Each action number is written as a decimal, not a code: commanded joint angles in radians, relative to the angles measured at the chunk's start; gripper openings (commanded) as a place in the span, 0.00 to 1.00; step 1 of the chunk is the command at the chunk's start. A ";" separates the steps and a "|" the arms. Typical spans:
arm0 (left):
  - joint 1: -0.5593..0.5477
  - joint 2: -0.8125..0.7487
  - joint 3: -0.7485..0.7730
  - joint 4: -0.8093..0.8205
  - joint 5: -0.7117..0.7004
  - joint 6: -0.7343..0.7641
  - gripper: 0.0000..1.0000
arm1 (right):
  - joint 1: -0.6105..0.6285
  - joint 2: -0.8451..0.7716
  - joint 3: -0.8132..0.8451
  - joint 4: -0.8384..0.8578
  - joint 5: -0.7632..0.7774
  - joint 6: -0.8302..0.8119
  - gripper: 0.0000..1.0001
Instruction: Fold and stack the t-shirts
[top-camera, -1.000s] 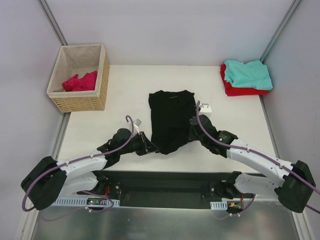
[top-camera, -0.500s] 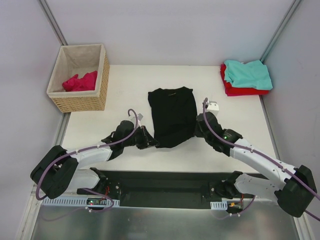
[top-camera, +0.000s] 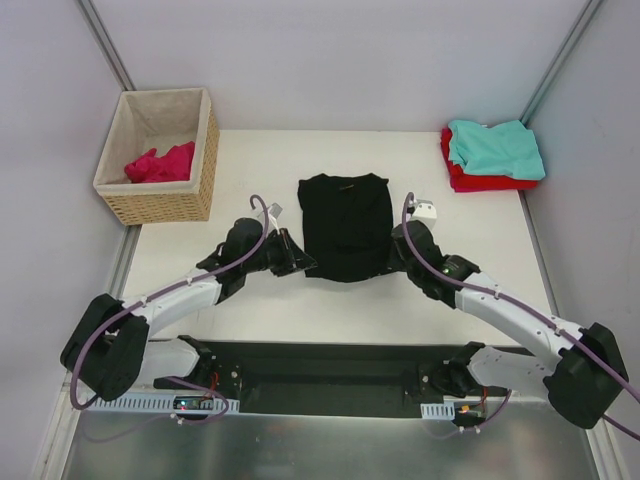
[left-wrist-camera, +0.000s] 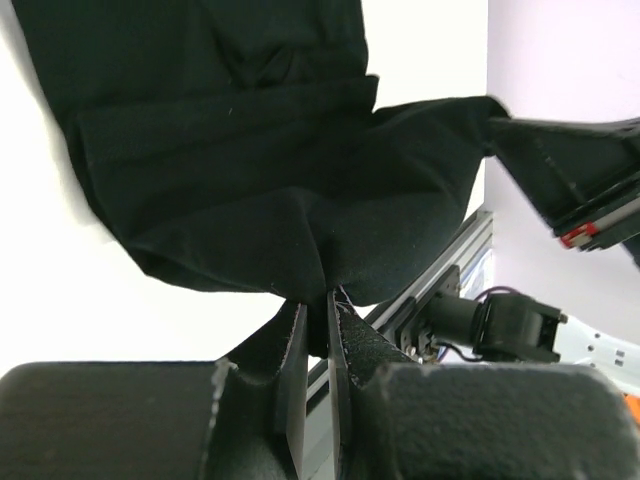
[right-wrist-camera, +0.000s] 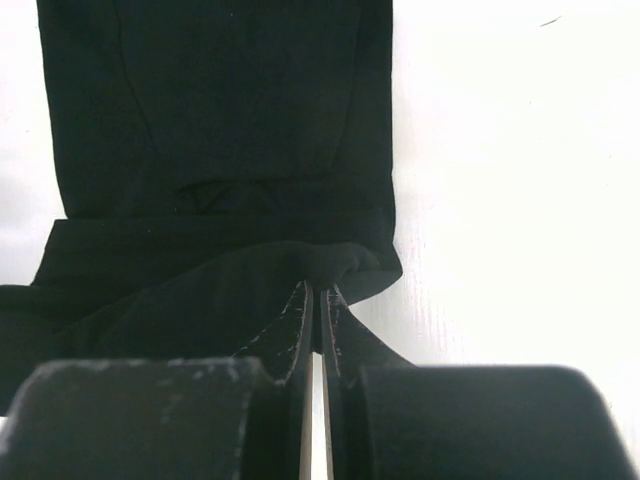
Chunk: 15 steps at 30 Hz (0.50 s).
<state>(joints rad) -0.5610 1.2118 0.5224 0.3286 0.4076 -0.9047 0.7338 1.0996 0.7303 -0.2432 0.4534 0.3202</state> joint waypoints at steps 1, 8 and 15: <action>0.030 0.054 0.100 -0.005 0.039 0.044 0.02 | -0.023 0.022 0.073 0.051 0.001 -0.039 0.01; 0.084 0.155 0.224 -0.046 0.030 0.082 0.00 | -0.094 0.103 0.164 0.079 -0.038 -0.092 0.01; 0.182 0.270 0.358 -0.074 0.049 0.130 0.00 | -0.184 0.230 0.260 0.108 -0.107 -0.132 0.01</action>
<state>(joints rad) -0.4271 1.4326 0.7868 0.2657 0.4419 -0.8253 0.5938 1.2762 0.9073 -0.1909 0.3832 0.2348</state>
